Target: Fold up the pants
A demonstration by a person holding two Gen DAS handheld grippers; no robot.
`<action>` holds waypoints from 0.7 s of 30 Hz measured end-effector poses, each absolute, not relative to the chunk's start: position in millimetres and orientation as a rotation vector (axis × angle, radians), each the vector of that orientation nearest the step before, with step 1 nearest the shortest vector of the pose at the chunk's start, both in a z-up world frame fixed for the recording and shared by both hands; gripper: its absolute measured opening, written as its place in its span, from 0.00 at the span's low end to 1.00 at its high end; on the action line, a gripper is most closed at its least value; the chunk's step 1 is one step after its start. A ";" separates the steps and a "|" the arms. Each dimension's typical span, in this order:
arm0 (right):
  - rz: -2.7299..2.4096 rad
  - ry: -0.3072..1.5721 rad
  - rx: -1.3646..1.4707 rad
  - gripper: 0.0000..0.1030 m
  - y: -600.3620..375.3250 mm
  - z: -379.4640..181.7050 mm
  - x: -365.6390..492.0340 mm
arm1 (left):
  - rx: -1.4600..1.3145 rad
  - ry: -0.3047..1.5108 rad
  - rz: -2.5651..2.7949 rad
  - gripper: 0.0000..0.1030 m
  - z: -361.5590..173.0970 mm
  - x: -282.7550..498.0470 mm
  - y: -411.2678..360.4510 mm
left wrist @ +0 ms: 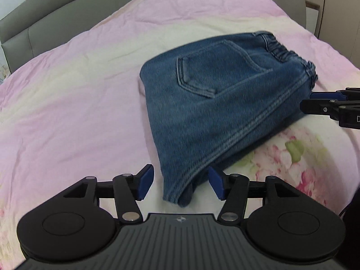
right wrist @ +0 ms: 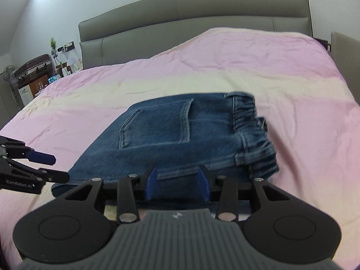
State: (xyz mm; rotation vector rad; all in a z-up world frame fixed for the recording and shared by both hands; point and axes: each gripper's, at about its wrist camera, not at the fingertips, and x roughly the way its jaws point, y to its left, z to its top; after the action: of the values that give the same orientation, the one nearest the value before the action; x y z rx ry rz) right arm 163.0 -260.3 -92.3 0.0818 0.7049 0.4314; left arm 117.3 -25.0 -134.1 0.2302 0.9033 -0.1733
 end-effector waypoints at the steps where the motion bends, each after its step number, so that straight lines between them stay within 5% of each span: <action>1: 0.435 0.723 0.097 0.32 -256.6 -99.0 157.5 | 0.243 0.914 -0.166 0.61 -139.2 116.4 -26.5; 5: 0.512 0.791 0.081 0.24 -232.1 -117.0 153.3 | 0.213 0.909 -0.122 0.28 -147.9 116.0 -21.9; 18: 0.711 0.681 -0.164 0.24 -151.8 -122.8 171.0 | -0.015 0.823 -0.099 0.22 -123.1 109.6 5.1; 21: 0.786 0.622 -0.269 0.49 -139.4 -123.8 171.7 | -0.045 0.817 -0.111 0.22 -120.8 108.9 8.7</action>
State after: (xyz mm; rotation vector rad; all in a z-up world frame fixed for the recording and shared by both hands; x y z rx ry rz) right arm 171.7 -139.4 -123.8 -0.2693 0.6224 0.7865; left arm 108.9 8.7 -120.8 -0.0452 0.8171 -0.1106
